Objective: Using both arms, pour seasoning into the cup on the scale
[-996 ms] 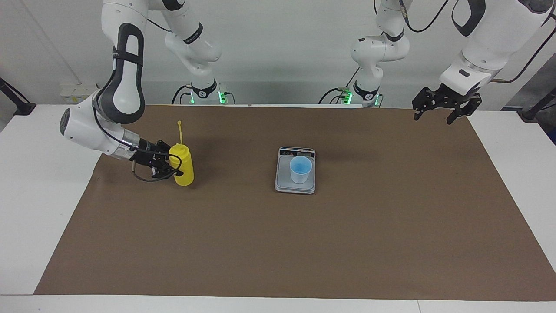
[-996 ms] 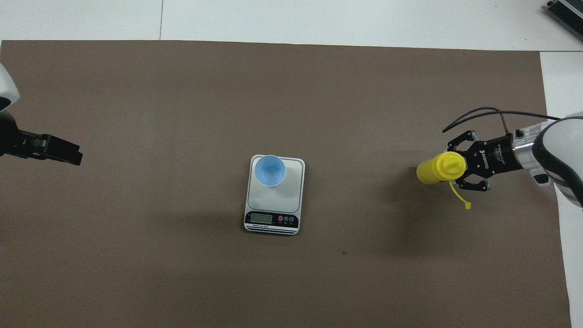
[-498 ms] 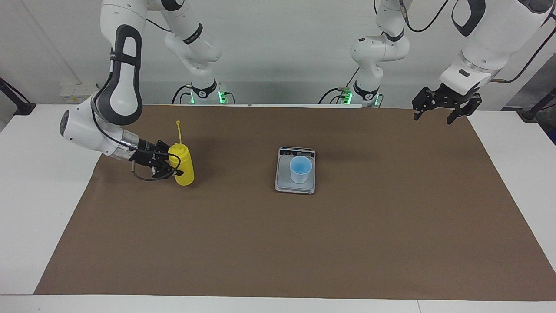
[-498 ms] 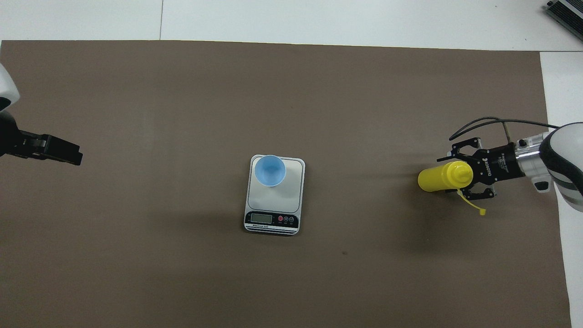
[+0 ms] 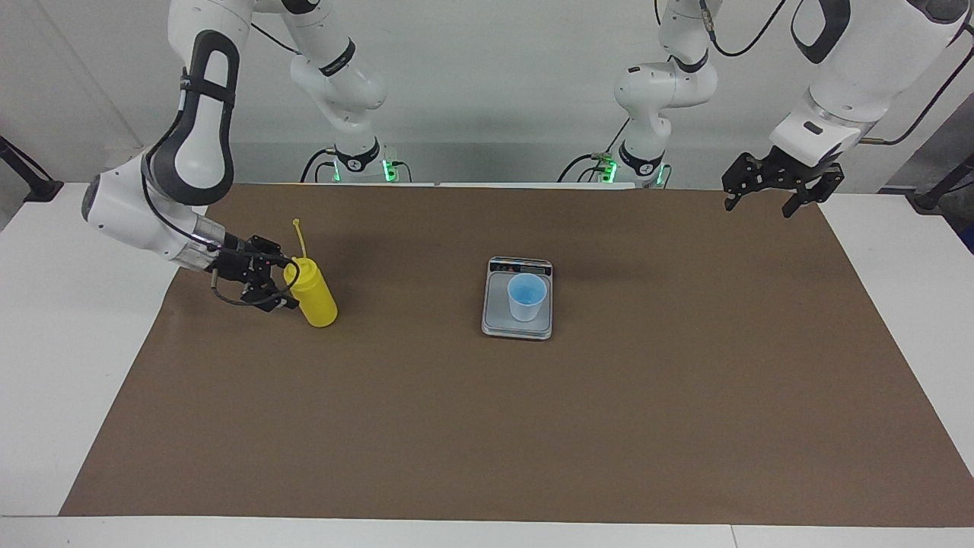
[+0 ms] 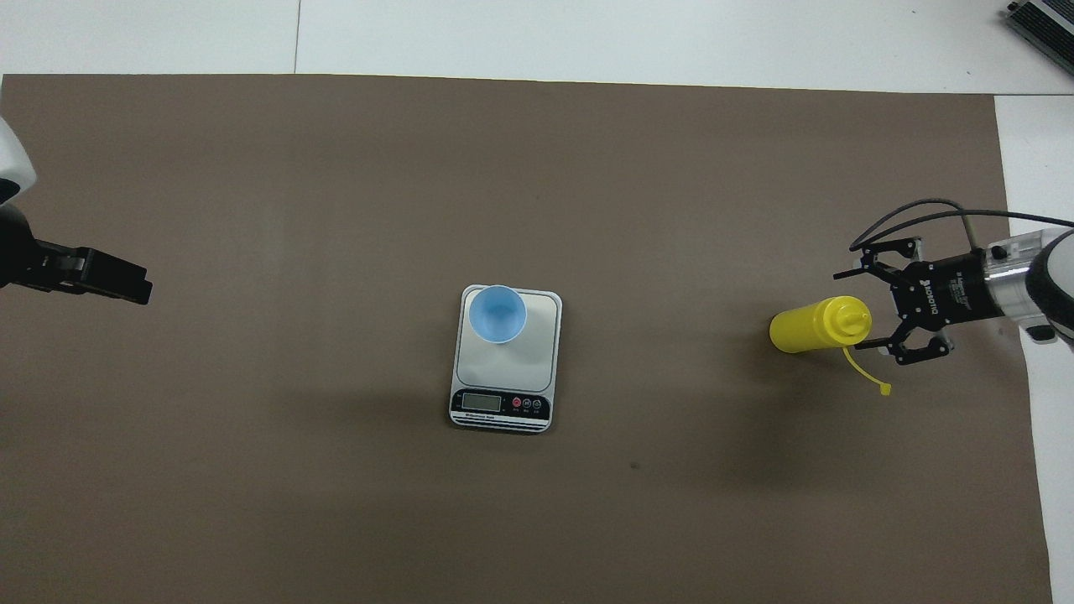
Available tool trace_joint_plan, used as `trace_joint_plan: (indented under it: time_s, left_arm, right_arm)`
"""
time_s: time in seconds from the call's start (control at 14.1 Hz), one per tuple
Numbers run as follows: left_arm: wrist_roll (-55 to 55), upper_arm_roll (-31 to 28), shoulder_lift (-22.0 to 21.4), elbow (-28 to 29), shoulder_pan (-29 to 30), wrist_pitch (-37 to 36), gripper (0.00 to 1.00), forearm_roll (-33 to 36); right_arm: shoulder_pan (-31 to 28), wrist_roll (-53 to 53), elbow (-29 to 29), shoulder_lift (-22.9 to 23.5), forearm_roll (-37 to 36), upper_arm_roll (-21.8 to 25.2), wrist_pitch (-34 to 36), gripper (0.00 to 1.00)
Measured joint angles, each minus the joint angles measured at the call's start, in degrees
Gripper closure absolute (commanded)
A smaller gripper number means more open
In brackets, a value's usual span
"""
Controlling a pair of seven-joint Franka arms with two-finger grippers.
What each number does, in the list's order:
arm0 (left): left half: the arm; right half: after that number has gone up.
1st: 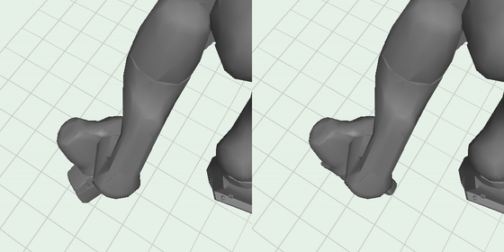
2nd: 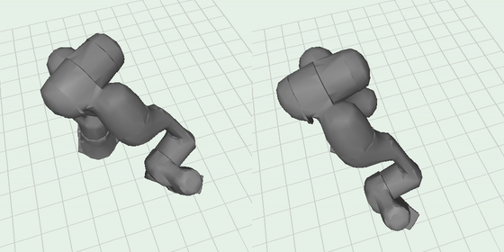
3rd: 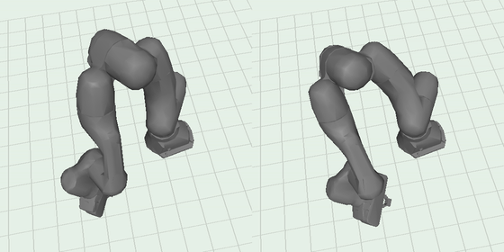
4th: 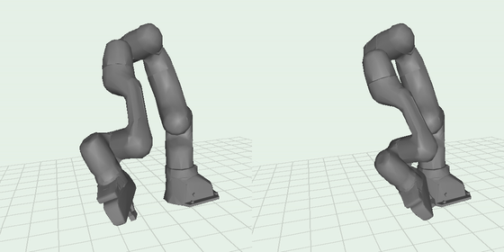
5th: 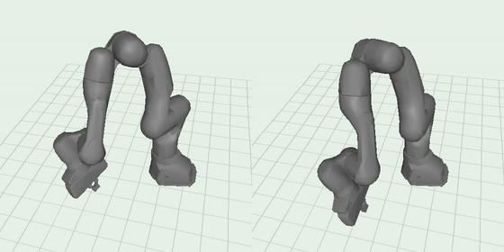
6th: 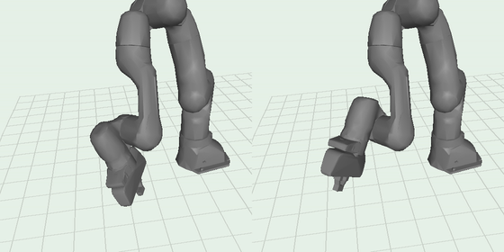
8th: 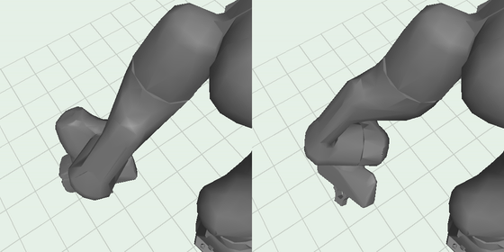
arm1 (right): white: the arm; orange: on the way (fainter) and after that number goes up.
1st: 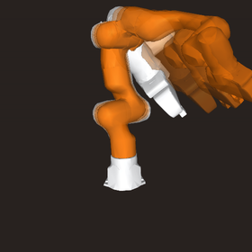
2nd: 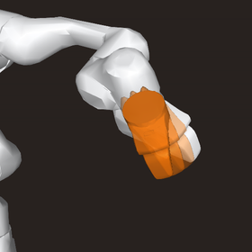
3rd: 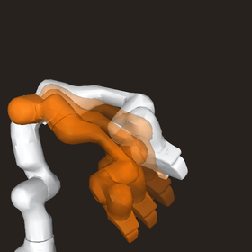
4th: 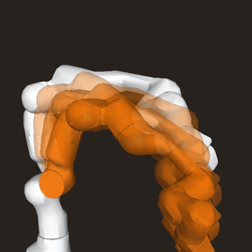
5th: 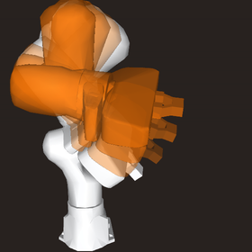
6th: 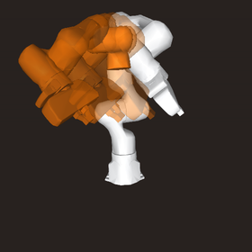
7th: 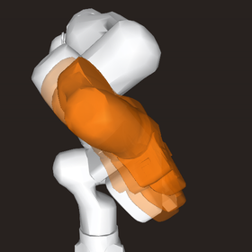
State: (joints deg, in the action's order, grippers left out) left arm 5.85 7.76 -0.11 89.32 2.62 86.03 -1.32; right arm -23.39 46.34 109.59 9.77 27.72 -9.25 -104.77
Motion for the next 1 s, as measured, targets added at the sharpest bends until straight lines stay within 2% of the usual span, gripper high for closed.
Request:
trace_joint_plan:
  time_s: [0.21, 0.5, 0.71, 1.0]
  left_arm:
    - [0.00, 0.00, 0.00, 0.00, 0.00, 0.00, 0.00, 0.00]
    - [0.00, 0.00, 0.00, 0.00, 0.00, -0.01, 0.00, 0.00]
    - [0.00, 0.00, 0.00, 0.00, 0.00, -0.01, 0.00, 0.00]
    - [0.00, 0.00, 0.00, 0.00, 0.00, -0.02, 0.00, 0.00]
  right_arm:
    - [3.61, -0.01, -1.69, -4.73, -9.34, -0.28, 0.13, 0.00]
    - [12.28, -0.77, -2.75, -9.53, -20.14, -0.64, 0.09, 0.00]
    - [16.16, -7.01, -4.60, -10.25, -24.55, -0.72, 0.07, 0.00]
    - [18.54, -16.30, -7.74, -10.32, -29.26, -0.75, 0.14, 0.00]
